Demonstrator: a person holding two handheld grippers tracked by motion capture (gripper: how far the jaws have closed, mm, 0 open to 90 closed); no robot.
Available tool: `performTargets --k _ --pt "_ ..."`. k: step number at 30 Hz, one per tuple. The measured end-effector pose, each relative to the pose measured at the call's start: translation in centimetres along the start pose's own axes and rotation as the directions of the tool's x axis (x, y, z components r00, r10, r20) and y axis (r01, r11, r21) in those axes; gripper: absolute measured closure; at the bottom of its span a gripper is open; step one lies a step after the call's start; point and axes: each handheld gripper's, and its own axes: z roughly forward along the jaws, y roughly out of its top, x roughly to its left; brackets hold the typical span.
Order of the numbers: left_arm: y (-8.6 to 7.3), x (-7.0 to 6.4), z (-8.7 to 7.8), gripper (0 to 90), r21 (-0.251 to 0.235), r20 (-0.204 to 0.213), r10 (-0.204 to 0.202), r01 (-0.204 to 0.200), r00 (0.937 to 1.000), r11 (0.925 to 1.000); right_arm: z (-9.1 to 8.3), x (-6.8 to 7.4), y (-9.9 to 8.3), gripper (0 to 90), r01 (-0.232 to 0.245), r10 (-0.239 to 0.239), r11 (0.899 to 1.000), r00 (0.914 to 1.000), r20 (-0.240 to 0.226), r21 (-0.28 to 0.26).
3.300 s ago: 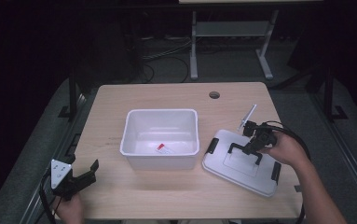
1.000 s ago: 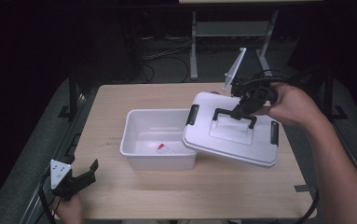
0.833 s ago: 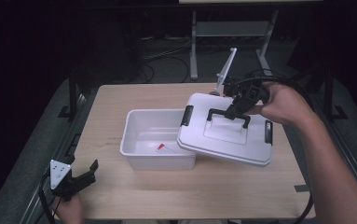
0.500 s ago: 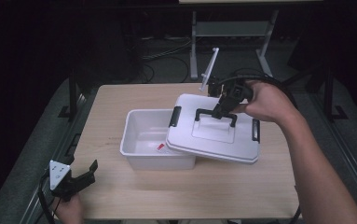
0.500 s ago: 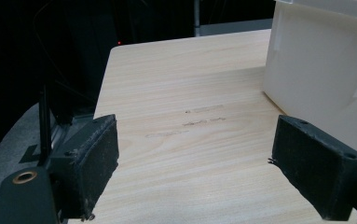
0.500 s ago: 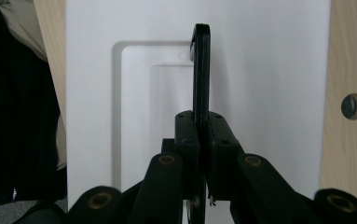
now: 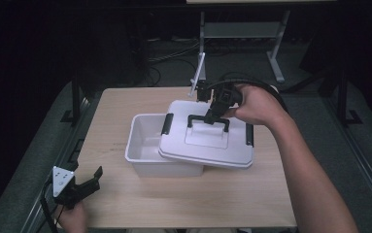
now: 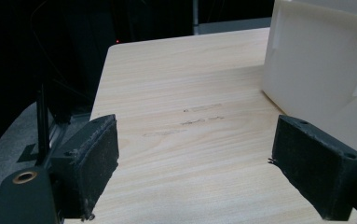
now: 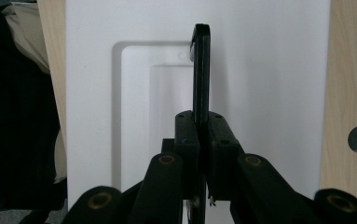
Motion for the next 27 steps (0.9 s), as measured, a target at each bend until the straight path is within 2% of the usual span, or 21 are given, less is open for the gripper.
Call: performTargets --k 13,27 --pt "0.1 0.0 0.1 13.8 0.002 0.004 0.011 -0.011 0.9999 0.9999 1.3 -0.1 3.2 84.5 0.04 -0.04 0.999 0.9991 -0.014 -0.005" --pt "0.0 0.0 0.1 13.8 0.004 0.008 0.011 -0.011 0.9999 0.9999 4.1 -0.6 6.9 84.5 0.073 -0.073 0.997 0.9965 -0.04 0.007"
